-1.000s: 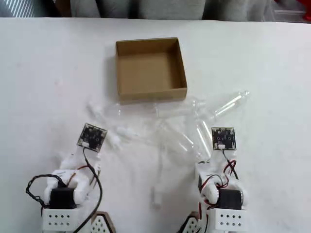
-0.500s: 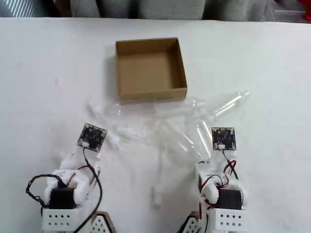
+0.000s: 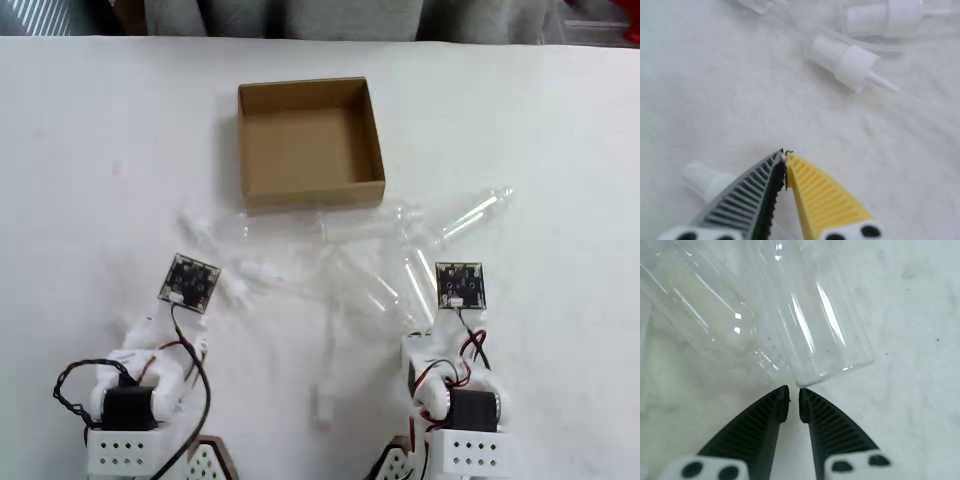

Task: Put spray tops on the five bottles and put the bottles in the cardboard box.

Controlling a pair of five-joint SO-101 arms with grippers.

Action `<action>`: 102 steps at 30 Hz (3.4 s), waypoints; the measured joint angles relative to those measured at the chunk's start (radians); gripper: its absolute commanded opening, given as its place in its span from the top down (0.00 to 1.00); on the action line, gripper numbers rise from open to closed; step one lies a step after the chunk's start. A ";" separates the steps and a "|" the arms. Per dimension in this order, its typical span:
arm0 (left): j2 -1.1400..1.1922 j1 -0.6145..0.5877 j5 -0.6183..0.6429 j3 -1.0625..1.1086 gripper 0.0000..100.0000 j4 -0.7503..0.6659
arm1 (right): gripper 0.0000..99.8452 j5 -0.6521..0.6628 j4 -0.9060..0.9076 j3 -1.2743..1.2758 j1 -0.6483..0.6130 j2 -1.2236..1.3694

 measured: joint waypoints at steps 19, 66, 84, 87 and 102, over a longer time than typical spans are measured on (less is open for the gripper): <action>0.000 0.000 0.000 0.000 0.98 -0.118 | 0.98 0.000 0.000 0.000 -0.025 0.000; 1.410 0.167 0.566 -1.238 0.83 -0.436 | 0.98 0.000 0.000 0.000 -0.097 0.000; 2.315 0.141 0.647 -1.921 0.83 -0.400 | 0.98 0.000 0.000 0.000 -0.097 0.000; 2.335 0.121 0.649 -1.959 0.83 -0.377 | 0.98 0.000 0.000 0.000 -0.097 0.000; 2.427 0.121 0.644 -1.995 0.84 -0.359 | 0.98 0.000 0.000 0.000 -0.097 0.000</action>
